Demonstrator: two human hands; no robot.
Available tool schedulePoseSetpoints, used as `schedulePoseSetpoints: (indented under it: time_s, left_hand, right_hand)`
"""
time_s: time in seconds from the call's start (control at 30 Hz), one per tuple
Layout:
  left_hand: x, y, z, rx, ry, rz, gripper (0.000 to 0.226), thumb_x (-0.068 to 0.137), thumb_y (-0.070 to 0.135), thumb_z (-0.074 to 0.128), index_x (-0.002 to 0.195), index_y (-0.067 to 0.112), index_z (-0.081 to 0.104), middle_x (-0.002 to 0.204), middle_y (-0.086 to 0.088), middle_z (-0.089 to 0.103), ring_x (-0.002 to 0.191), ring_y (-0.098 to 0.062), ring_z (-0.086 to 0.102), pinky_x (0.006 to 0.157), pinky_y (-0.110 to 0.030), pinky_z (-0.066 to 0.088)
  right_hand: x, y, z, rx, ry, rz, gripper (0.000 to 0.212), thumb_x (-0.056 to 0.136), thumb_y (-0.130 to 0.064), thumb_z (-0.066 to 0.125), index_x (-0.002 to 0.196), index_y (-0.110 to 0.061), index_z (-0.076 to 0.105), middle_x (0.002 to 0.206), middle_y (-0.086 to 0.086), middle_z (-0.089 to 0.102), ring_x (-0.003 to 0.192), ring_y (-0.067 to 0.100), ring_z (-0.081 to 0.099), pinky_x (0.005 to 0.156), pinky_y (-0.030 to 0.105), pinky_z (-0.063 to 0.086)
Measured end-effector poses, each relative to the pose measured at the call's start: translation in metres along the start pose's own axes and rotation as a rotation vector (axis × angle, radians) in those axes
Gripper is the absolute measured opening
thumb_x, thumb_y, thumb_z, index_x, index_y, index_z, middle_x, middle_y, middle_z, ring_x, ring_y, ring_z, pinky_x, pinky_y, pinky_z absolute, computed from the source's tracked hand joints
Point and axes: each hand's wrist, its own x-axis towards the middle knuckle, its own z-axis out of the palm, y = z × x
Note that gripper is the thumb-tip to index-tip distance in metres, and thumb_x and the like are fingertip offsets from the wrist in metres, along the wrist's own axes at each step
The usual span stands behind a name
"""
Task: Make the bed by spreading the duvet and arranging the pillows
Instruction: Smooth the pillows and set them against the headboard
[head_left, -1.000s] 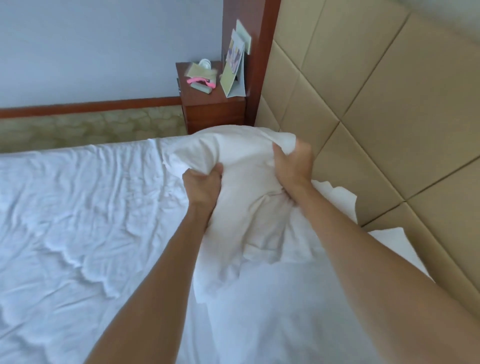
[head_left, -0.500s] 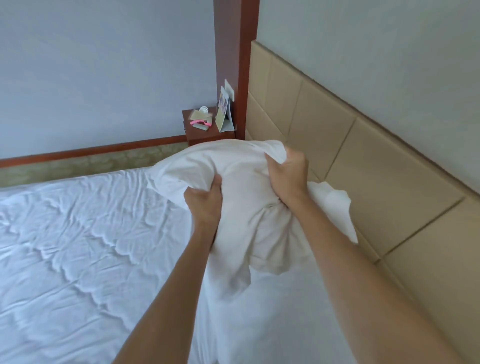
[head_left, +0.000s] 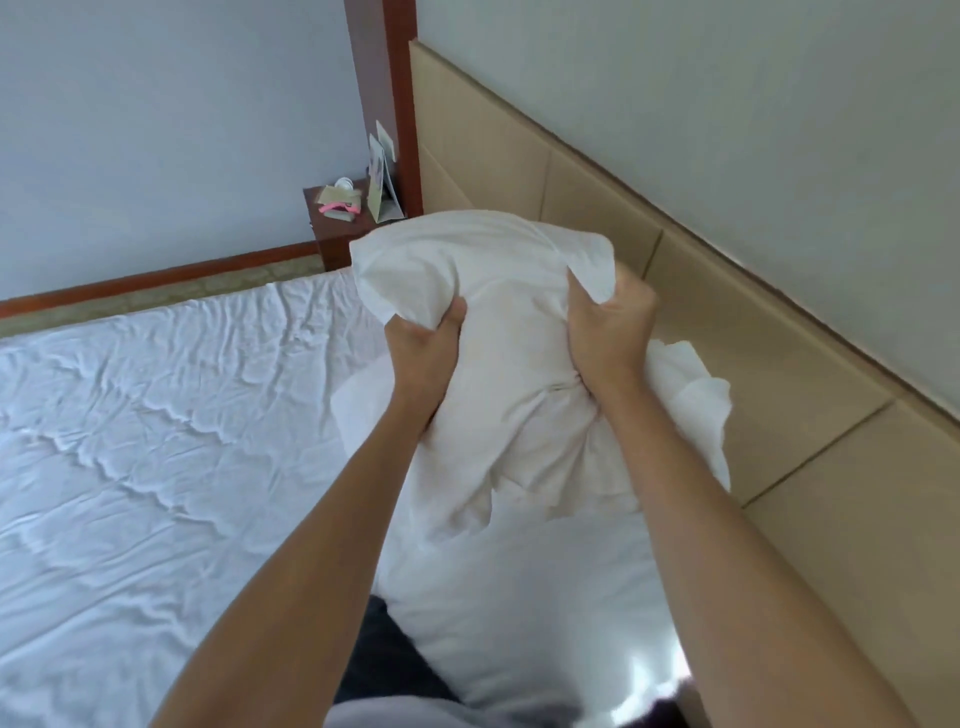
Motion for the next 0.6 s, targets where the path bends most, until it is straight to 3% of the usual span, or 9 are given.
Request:
schedulePoseSetpoints:
  time_s: [0.07,0.17,0.23,0.33,0.5,0.6]
  left_hand:
    - [-0.026,-0.027,0.001,0.044,-0.135,-0.096,0.019,0.085,0.028,0.075,0.095,0.015,0.065,0.087,0.011,0.068,0.081,-0.004,0.065,0.071,-0.018,0.053]
    - [-0.052,-0.075,-0.008,0.084,-0.335,-0.34,0.014,0.083,0.027,0.078,0.087,0.014,0.072,0.088,-0.004,0.074,0.088,-0.023,0.072,0.07,-0.027,0.057]
    - [-0.072,-0.098,-0.016,0.091,-0.432,-0.434,0.014,0.084,0.026,0.077,0.091,0.014,0.072,0.094,-0.006,0.075,0.092,-0.023,0.072,0.073,-0.028,0.058]
    - [-0.09,-0.112,-0.025,0.067,-0.508,-0.464,0.014,0.086,0.027,0.076,0.094,0.017,0.07,0.096,-0.003,0.075,0.083,-0.012,0.072,0.07,-0.022,0.059]
    - [-0.072,-0.117,-0.029,0.189,-0.742,-0.509,0.058,0.075,0.045,0.082,0.122,0.016,0.065,0.111,0.002,0.074,0.103,-0.016,0.07,0.095,-0.04,0.055]
    - [-0.059,-0.115,-0.032,0.509,-0.88,-0.5,0.082,0.064,0.069,0.076,0.128,0.021,0.059,0.118,0.001,0.07,0.105,-0.018,0.068,0.089,-0.041,0.058]
  right_hand:
    - [-0.022,0.022,-0.027,-0.102,-0.063,0.082,0.035,0.089,-0.022,0.064,0.066,0.003,0.054,0.061,0.011,0.06,0.057,0.02,0.051,0.053,0.037,0.044]
    - [-0.05,0.044,-0.057,-0.297,-0.195,0.186,0.028,0.088,-0.022,0.065,0.072,0.0,0.062,0.069,0.01,0.066,0.067,0.026,0.061,0.059,0.035,0.048]
    - [-0.07,0.052,-0.071,-0.339,-0.24,0.242,0.028,0.087,-0.021,0.066,0.065,-0.006,0.058,0.063,0.003,0.062,0.061,0.018,0.058,0.056,0.03,0.045]
    - [-0.092,0.051,-0.089,-0.32,-0.241,0.314,0.028,0.09,-0.02,0.064,0.064,-0.014,0.059,0.06,-0.008,0.058,0.054,0.001,0.051,0.049,0.011,0.038]
    - [-0.089,0.051,-0.103,-0.388,-0.255,0.39,0.027,0.089,-0.036,0.064,0.07,-0.016,0.063,0.066,-0.008,0.063,0.067,0.008,0.06,0.056,0.024,0.044]
    - [-0.083,0.067,-0.106,-0.559,-0.409,0.497,0.035,0.085,-0.053,0.061,0.082,-0.018,0.064,0.086,0.0,0.068,0.095,0.025,0.063,0.071,0.031,0.048]
